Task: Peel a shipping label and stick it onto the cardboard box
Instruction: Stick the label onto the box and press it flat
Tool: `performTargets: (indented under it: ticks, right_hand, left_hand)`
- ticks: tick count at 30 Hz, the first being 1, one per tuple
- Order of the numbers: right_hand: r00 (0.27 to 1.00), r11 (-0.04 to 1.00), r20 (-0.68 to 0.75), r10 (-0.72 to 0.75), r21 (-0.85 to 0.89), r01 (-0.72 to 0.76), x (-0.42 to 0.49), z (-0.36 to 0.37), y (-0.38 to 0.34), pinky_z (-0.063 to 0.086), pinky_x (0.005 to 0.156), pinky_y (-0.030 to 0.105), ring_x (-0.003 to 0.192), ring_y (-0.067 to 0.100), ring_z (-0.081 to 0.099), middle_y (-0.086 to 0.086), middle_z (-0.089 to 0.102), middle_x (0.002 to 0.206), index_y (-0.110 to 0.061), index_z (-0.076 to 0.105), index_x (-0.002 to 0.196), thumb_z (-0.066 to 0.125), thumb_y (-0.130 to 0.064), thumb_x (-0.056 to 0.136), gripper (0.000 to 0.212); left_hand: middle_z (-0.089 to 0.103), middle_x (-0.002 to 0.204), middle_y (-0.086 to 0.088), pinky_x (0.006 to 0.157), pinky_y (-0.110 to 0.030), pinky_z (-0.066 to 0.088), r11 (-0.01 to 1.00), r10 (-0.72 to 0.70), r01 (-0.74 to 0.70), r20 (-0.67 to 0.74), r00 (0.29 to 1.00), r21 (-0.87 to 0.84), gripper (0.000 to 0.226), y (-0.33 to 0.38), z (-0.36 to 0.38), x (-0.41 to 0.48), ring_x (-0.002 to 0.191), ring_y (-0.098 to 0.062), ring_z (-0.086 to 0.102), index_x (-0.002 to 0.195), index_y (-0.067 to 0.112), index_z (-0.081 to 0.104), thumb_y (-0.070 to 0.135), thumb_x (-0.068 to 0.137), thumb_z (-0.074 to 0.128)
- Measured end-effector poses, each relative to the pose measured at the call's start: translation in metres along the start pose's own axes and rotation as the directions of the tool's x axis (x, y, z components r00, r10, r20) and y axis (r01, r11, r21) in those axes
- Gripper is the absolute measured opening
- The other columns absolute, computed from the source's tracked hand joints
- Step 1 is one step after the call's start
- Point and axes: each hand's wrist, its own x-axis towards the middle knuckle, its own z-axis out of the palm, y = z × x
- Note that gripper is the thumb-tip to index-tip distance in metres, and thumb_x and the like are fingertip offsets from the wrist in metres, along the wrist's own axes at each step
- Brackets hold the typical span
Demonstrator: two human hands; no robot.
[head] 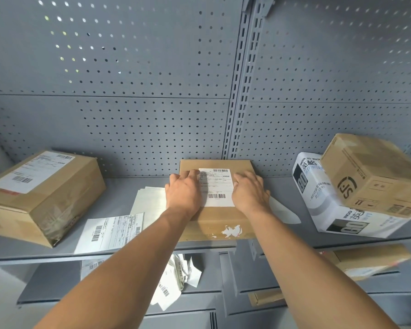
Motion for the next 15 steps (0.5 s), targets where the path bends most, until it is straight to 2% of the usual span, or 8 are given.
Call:
performTargets:
  ticks: [2,4,6,8,12,15]
  right_hand:
    - [1.000,1.000,-0.005,-0.002,-0.002,0.002,-0.0007,-0.0007,-0.0006,0.035,0.110,0.055,0.144,0.025,0.029,-0.004,0.036,0.158,-0.028,0.049,0.145,0.040,-0.030,0.099,0.046]
    - [1.000,1.000,-0.010,-0.004,-0.020,0.003,-0.0017,-0.0011,-0.0026,0.037,0.108,0.054,0.142,0.025,0.032,-0.003,0.039,0.156,-0.028,0.050,0.141,0.038,-0.051,0.098,0.050]
    - [1.000,0.999,0.003,-0.006,-0.050,0.006,-0.0024,-0.0007,-0.0040,0.038,0.106,0.055,0.142,0.025,0.032,-0.002,0.038,0.155,-0.028,0.048,0.142,0.037,-0.072,0.090,0.069]
    - [1.000,0.997,0.012,-0.009,-0.072,0.010,-0.0029,0.0005,-0.0041,0.040,0.105,0.055,0.142,0.026,0.032,-0.003,0.037,0.155,-0.029,0.046,0.144,0.040,-0.083,0.081,0.083]
    - [1.000,0.998,0.005,-0.007,-0.061,0.007,-0.0028,0.0008,-0.0031,0.041,0.104,0.054,0.141,0.025,0.033,-0.003,0.039,0.154,-0.029,0.046,0.144,0.046,-0.082,0.080,0.084]
    - [1.000,0.999,-0.022,-0.008,-0.047,0.007,-0.0023,-0.0008,-0.0032,0.040,0.102,0.053,0.140,0.025,0.036,-0.003,0.043,0.151,-0.028,0.052,0.139,0.050,-0.071,0.089,0.066]
  left_hand:
    - [0.064,0.134,0.001,0.091,-0.045,0.040,1.000,-0.004,0.004,0.002,1.000,0.004,0.038,0.0008,-0.0001,-0.0004,0.119,-0.032,0.045,0.140,0.024,0.051,0.025,0.105,0.038]
    - [0.065,0.132,-0.001,0.093,-0.045,0.041,1.000,-0.011,0.011,0.007,1.000,0.012,0.038,0.0026,-0.0011,-0.0015,0.119,-0.032,0.045,0.136,0.022,0.053,0.037,0.104,0.041]
    - [0.064,0.132,-0.001,0.095,-0.046,0.043,0.999,-0.010,0.010,0.020,1.000,0.034,0.051,0.0048,-0.0031,-0.0030,0.121,-0.032,0.045,0.134,0.020,0.054,0.057,0.099,0.045]
    - [0.063,0.132,-0.001,0.095,-0.046,0.044,0.998,0.000,-0.002,0.018,1.000,0.063,0.061,0.0063,-0.0049,-0.0045,0.122,-0.032,0.045,0.133,0.020,0.054,0.067,0.094,0.048]
    - [0.063,0.132,-0.001,0.094,-0.046,0.043,0.998,-0.002,0.002,0.002,1.000,0.069,0.065,0.0066,-0.0052,-0.0048,0.122,-0.031,0.046,0.133,0.020,0.054,0.069,0.091,0.053]
    - [0.064,0.132,0.000,0.094,-0.045,0.043,0.999,-0.014,0.013,0.002,1.000,0.046,0.062,0.0074,-0.0060,-0.0036,0.122,-0.031,0.046,0.133,0.020,0.055,0.067,0.092,0.054]
